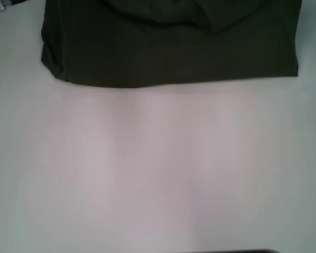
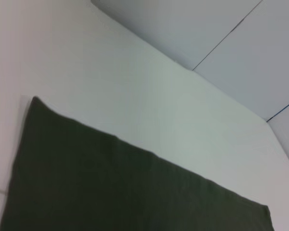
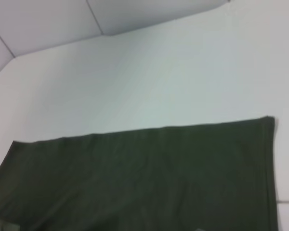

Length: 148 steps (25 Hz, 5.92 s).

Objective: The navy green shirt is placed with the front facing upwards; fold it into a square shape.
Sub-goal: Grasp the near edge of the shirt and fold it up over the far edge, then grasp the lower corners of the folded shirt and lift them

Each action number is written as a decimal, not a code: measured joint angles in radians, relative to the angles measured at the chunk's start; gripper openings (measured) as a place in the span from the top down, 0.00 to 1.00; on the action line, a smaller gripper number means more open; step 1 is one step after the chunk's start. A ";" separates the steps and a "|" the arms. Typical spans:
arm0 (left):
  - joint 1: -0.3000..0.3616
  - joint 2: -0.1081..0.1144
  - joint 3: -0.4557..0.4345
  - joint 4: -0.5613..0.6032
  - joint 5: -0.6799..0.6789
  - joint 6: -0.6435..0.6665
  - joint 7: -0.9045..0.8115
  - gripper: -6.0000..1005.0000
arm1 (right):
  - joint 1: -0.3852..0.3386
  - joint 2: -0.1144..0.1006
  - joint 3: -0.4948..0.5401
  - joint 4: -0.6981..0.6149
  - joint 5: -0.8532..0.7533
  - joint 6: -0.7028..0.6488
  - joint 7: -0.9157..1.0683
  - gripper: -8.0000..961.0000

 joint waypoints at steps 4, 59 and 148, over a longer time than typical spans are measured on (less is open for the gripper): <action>-0.012 0.002 0.013 0.005 0.006 -0.016 0.000 0.93 | 0.005 0.007 -0.015 0.006 0.000 0.032 0.000 0.98; 0.408 -0.053 0.062 -0.297 -0.311 0.377 0.045 0.32 | -0.441 0.169 -0.040 -0.257 0.358 -0.360 -0.274 0.03; 0.269 0.080 0.184 -0.105 0.009 0.544 -0.063 0.96 | -0.153 0.025 -0.041 -0.070 -0.126 -0.347 0.180 0.03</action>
